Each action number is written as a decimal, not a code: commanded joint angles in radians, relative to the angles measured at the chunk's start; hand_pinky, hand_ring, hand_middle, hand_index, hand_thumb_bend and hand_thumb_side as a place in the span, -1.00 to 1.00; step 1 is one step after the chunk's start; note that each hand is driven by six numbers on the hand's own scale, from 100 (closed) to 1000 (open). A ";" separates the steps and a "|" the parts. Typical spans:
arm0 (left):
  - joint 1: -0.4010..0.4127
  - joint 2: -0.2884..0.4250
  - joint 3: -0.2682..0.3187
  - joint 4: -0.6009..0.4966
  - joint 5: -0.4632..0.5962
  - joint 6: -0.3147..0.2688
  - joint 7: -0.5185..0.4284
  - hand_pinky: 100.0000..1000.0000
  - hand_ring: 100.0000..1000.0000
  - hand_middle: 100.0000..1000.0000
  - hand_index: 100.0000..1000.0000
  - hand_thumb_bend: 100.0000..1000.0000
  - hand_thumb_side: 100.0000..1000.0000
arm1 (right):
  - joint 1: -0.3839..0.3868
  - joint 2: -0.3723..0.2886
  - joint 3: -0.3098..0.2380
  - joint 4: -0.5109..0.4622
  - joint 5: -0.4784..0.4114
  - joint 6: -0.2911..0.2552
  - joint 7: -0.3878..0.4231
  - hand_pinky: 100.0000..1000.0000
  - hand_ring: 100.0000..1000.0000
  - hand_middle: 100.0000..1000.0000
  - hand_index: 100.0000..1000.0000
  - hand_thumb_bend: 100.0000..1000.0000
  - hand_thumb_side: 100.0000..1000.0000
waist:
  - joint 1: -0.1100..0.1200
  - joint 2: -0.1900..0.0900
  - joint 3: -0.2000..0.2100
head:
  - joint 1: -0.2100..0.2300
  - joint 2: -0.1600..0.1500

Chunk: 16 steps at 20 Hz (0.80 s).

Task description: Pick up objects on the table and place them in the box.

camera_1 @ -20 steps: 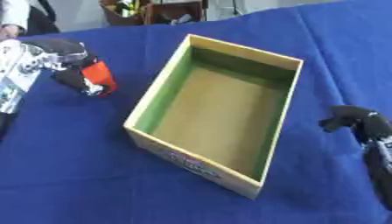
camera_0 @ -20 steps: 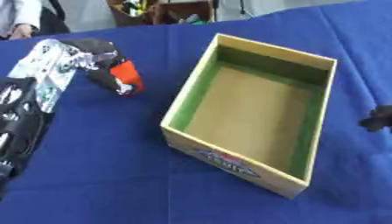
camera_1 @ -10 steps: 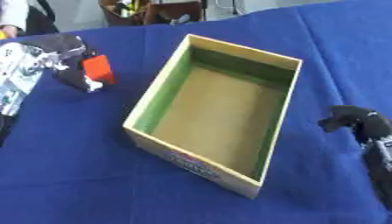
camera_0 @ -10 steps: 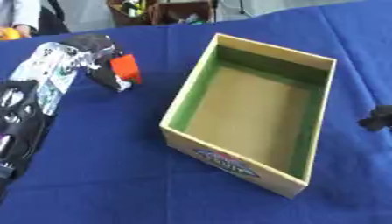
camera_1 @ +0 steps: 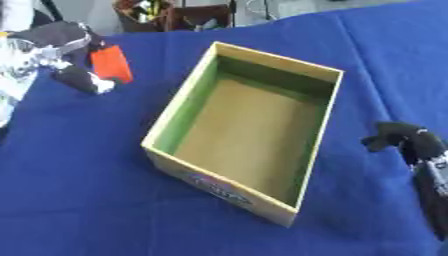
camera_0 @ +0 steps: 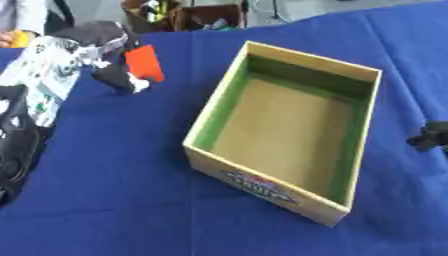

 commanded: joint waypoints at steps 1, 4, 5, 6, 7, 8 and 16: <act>-0.020 0.045 0.014 -0.077 0.042 0.007 0.004 -1.00 -0.63 -0.42 -0.09 -1.00 -0.24 | -0.001 -0.014 -0.008 -0.020 -0.009 0.000 -0.004 0.86 0.31 -0.05 0.50 -1.00 0.99 | -0.009 -0.034 0.003 | -0.003 0.005; -0.025 0.049 -0.004 -0.138 0.075 0.005 0.004 -1.00 -0.64 -0.43 -0.10 -1.00 -0.25 | 0.001 -0.016 -0.008 -0.020 -0.015 -0.001 -0.005 0.86 0.31 -0.05 0.50 -1.00 0.98 | -0.010 -0.039 0.004 | -0.002 0.006; -0.029 0.047 -0.011 -0.158 0.083 0.003 0.004 -1.00 -0.64 -0.43 -0.10 -1.00 -0.25 | 0.002 -0.017 -0.008 -0.020 -0.017 -0.001 -0.005 0.86 0.31 -0.05 0.50 -1.00 0.98 | -0.010 -0.041 0.003 | -0.001 0.006; -0.032 0.045 -0.017 -0.179 0.089 0.003 0.003 -1.00 -0.64 -0.43 -0.11 -1.00 -0.25 | 0.002 -0.017 -0.008 -0.020 -0.018 -0.001 -0.005 0.86 0.31 -0.05 0.50 -1.00 0.98 | -0.010 -0.043 0.002 | 0.001 0.006; -0.043 0.035 -0.029 -0.199 0.098 -0.003 0.007 -1.00 -0.64 -0.43 -0.11 -1.00 -0.25 | 0.002 -0.018 -0.008 -0.020 -0.021 -0.001 -0.006 0.86 0.31 -0.05 0.50 -1.00 0.98 | -0.011 -0.047 -0.001 | 0.004 0.006; -0.056 0.021 -0.037 -0.220 0.106 -0.012 0.009 -1.00 -0.64 -0.44 -0.11 -1.00 -0.25 | 0.003 -0.019 -0.008 -0.020 -0.024 -0.001 -0.007 0.86 0.31 -0.05 0.50 -1.00 0.98 | -0.011 -0.049 -0.001 | 0.005 0.006; -0.111 -0.114 -0.076 -0.354 0.079 -0.014 -0.065 -1.00 -0.64 -0.44 -0.12 -1.00 -0.25 | -0.003 -0.018 -0.011 -0.020 -0.038 0.003 -0.022 0.86 0.31 -0.05 0.51 -1.00 0.98 | -0.014 -0.051 -0.009 | 0.018 0.003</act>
